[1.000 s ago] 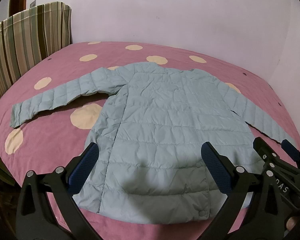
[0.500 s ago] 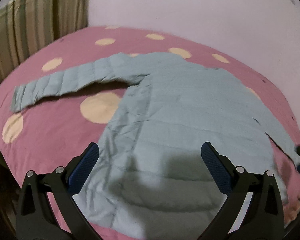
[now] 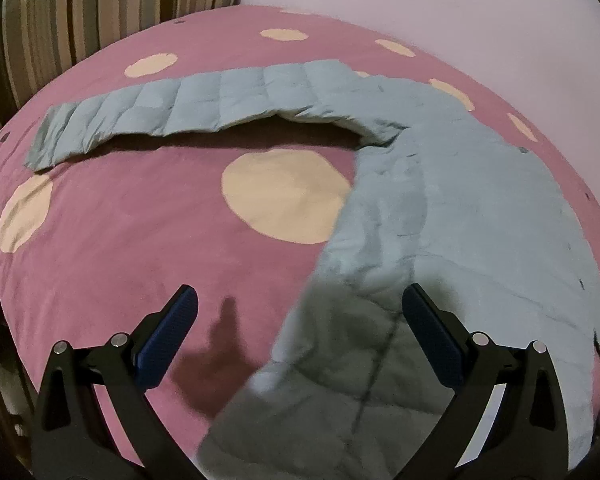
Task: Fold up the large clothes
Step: 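Grasp the jacket sleeve cuff with the right tool and lift it across the body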
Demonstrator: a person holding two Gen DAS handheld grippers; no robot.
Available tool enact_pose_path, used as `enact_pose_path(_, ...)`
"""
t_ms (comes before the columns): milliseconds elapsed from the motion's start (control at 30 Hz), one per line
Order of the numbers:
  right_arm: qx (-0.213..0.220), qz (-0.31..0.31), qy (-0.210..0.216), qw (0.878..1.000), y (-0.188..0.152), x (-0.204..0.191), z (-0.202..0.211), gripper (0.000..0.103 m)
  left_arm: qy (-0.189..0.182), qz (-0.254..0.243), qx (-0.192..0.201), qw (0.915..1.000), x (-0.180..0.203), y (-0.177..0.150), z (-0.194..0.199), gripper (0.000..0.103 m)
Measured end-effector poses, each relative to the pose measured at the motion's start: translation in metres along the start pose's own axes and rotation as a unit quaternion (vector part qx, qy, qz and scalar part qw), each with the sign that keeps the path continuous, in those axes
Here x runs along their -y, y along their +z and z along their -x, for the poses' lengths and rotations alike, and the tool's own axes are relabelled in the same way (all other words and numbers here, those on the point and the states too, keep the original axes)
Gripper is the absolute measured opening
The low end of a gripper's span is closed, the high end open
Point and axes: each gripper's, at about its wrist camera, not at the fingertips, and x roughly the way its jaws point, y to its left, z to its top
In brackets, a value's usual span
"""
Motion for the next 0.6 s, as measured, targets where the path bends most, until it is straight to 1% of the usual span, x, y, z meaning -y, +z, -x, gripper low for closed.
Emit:
enact_pose_path(67, 0.014, -0.013, 0.012, 1.0, 0.011, 0.004, -0.008, 0.068, 0.006, 0.002, -0.008, 0.9999, -0.002, 0.001, -0.006, 0.101)
enact_pose_path(167, 0.036, -0.018, 0.011, 0.999, 0.021, 0.004, -0.016, 0.068, 0.01, 0.002, -0.017, 0.9998, -0.002, 0.0, -0.012, 0.101)
enact_pose_path(267, 0.06, -0.037, 0.015, 0.997, 0.03, 0.007, -0.025, 0.068, 0.015, -0.002, -0.02, 0.9997, 0.0, -0.001, -0.015, 0.101)
enact_pose_path(333, 0.071, -0.029, 0.003, 0.997, 0.032, 0.003, -0.03, 0.068, 0.015, -0.005, -0.023, 0.9996, 0.002, -0.002, -0.017, 0.101)
enact_pose_path(400, 0.075, -0.012, -0.013, 0.997, 0.029, -0.004, -0.032, 0.065, 0.013, -0.005, -0.027, 0.9995, 0.003, -0.003, -0.02, 0.101)
enact_pose_path(433, 0.078, 0.0, -0.023, 0.997, 0.029, -0.009, -0.035, 0.059, 0.012, -0.005, -0.029, 0.9995, 0.003, -0.004, -0.021, 0.101)
enact_pose_path(467, 0.081, 0.014, -0.041, 0.996, 0.027, -0.013, -0.036, 0.051, 0.01, -0.005, -0.031, 0.9995, 0.004, -0.004, -0.022, 0.101)
enact_pose_path(500, 0.081, 0.016, -0.049, 0.995, 0.028, -0.022, -0.04, 0.047, 0.009, -0.006, -0.033, 0.9994, 0.005, -0.004, -0.023, 0.101)
enact_pose_path(567, 0.085, 0.015, -0.053, 0.995, 0.029, -0.018, -0.04, 0.035, 0.011, -0.012, -0.034, 0.9993, 0.006, -0.005, -0.025, 0.101)
enact_pose_path(600, 0.085, 0.01, -0.052, 0.995, 0.034, -0.014, -0.038, 0.033, 0.013, -0.016, -0.035, 0.9992, 0.007, -0.005, -0.026, 0.101)
